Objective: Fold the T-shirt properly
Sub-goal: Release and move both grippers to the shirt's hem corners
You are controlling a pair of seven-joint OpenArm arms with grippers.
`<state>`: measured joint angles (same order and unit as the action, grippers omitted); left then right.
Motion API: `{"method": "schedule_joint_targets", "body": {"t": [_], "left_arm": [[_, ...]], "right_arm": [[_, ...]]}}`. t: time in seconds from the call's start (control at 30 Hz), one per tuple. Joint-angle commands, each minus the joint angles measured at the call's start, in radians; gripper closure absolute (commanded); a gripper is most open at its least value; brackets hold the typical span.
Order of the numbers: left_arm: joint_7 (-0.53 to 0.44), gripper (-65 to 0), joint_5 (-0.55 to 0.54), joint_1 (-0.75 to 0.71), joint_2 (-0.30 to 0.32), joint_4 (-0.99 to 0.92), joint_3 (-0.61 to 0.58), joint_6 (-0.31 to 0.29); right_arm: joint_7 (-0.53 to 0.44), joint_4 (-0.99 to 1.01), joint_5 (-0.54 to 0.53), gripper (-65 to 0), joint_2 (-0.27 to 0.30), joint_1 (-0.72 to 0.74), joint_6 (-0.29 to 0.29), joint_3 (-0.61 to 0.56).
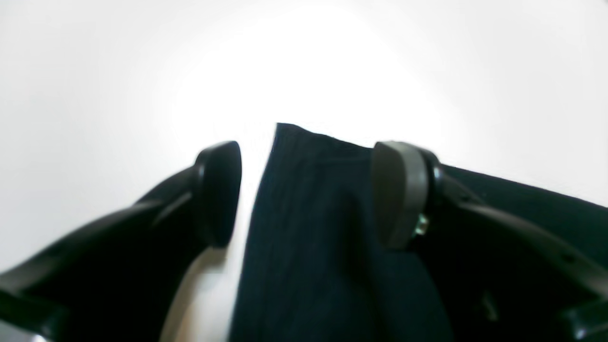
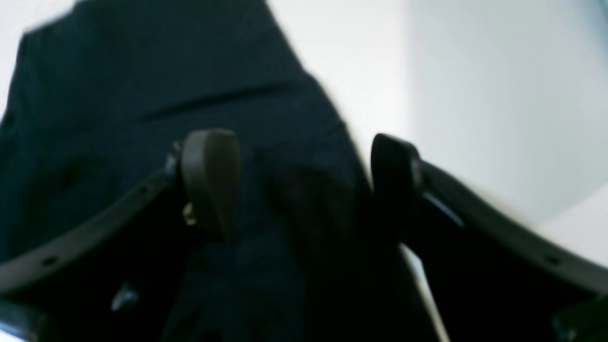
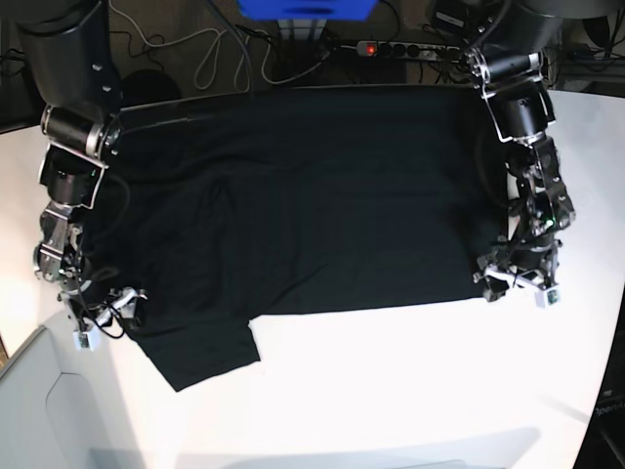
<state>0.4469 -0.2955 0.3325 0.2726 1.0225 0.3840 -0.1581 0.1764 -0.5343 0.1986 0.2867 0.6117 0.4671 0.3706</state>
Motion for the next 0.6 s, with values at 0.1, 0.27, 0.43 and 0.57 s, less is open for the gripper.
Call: {"method": "schedule_joint_targets", "body": {"t": [0.1,0.27,0.43,0.57], "left_arm": [[-0.076,-41.1,-0.006,0.089,0.034,-0.11,-0.055,-0.002],[-0.153,-41.1,-0.006,0.133,0.041,-0.238,-0.147,0.002],[-0.175,-41.1,-0.006,0.138,0.049,-0.291,-0.158,0.002],[-0.171,-40.6,-0.006,0.129,0.052,-0.311,-0.158,0.002]], "right_arm": [[-0.099,0.004,-0.018,-41.6,0.012,0.009,-0.095,-0.064],[-0.111,0.004,-0.02,-41.6,0.012,-0.006,-0.095,-0.072],[-0.111,0.001,-0.02,-41.6,0.013,-0.006,-0.095,-0.074],[-0.113,-0.002,-0.02,-41.6,0.015,0.0,-0.097,-0.071]]}}
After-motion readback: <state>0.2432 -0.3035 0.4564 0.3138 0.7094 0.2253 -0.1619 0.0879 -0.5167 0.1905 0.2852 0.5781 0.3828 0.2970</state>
